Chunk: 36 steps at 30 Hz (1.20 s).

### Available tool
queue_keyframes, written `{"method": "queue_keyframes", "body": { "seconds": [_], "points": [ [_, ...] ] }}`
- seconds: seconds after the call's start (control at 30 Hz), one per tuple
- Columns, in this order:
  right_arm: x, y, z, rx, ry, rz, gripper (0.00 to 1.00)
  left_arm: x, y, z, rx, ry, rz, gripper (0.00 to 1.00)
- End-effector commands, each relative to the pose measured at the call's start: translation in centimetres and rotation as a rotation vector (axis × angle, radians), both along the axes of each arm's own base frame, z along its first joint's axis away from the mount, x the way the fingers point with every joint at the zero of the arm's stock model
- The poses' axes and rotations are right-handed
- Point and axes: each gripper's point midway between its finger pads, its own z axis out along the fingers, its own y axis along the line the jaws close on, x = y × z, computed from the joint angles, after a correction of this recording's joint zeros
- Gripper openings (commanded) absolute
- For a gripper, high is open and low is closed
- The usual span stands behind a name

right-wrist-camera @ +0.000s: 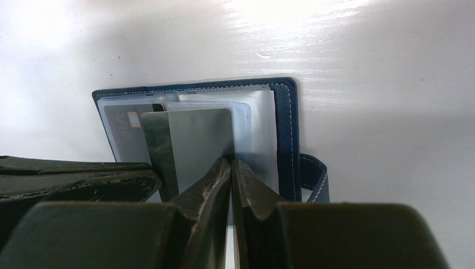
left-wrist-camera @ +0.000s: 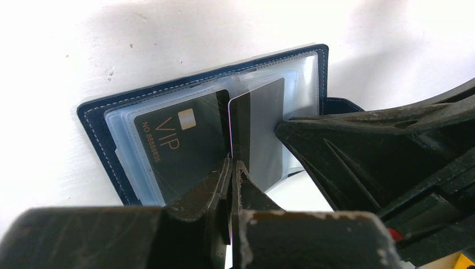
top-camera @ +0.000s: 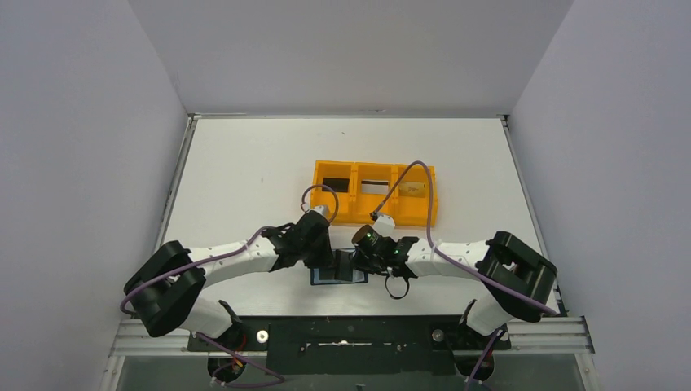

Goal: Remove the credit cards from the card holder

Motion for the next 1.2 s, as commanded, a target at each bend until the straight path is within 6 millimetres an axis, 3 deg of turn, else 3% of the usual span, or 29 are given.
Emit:
{"method": "queue_keyframes", "body": {
  "seconds": [0.0, 0.23, 0.47, 0.63, 0.8, 1.03, 1.17],
  "points": [
    [-1.0, -2.1, -2.3, -0.089, 0.056, -0.015, 0.08, 0.7, 0.6, 1.4, -0.006, -0.045, 0.012, 0.0],
    [-1.1, -2.0, -2.6, -0.075, 0.067, -0.017, 0.08, 0.7, 0.5, 0.9, -0.058, -0.034, 0.053, 0.0],
    [-1.3, -1.9, -3.0, -0.058, 0.082, -0.013, 0.08, 0.2, -1.1, 0.5, -0.179, 0.011, 0.086, 0.18],
    [-1.4, -1.8, -3.1, -0.049, 0.086, -0.012, 0.08, 0.1, -0.9, 0.6, -0.238, 0.01, 0.137, 0.28],
    [-1.4, -1.7, -3.2, -0.045, 0.09, -0.013, 0.08, 0.1, -0.1, 0.1, -0.241, 0.012, 0.173, 0.25],
    [-1.0, -1.7, -2.8, -0.039, 0.073, -0.015, 0.07, 0.2, 0.1, 0.4, -0.258, 0.01, 0.17, 0.0],
    [-0.6, -2.1, -2.3, -0.046, 0.046, -0.038, 0.07, 0.5, 0.8, 0.8, -0.278, 0.008, 0.17, 0.0]
  ]
}}
